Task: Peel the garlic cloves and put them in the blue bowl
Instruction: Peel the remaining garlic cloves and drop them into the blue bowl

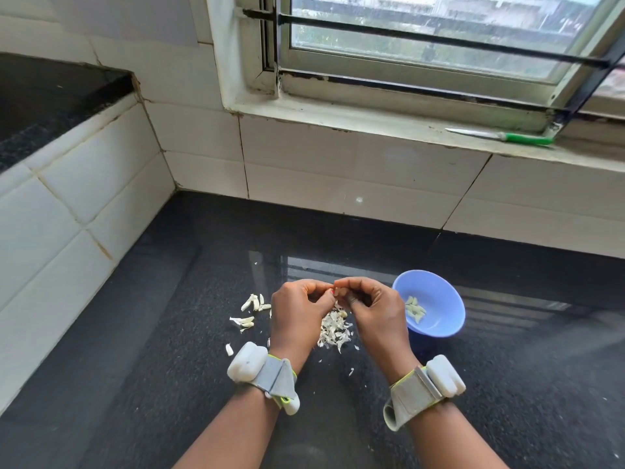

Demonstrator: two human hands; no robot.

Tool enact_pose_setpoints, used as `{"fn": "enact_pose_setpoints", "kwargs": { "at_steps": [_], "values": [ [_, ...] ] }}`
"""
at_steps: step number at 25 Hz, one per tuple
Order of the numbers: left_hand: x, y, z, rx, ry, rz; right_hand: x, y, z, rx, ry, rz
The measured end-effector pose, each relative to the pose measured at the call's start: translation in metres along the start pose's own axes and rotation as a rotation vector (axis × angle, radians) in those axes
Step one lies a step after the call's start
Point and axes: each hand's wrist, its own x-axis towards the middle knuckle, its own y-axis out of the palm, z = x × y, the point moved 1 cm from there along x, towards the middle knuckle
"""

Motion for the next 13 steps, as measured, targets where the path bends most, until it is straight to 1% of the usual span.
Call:
{"fn": "enact_pose_setpoints", "kwargs": {
  "at_steps": [4, 11, 13],
  "values": [
    [-0.0018, -0.0014, -0.0021, 0.030, 0.024, -0.031, -0.0002, 0.0012, 0.0004, 0.070, 0.034, 0.014],
    [-0.0020, 0.0003, -0.0016, 0.031, 0.026, -0.058, -0.0015, 0.0028, 0.0010, 0.028, 0.024, -0.004],
    [-0.0015, -0.0002, -0.0008, 0.007, 0.009, -0.059, -0.0008, 0.0035, -0.0019, 0.097, 0.059, 0.002]
  ]
}}
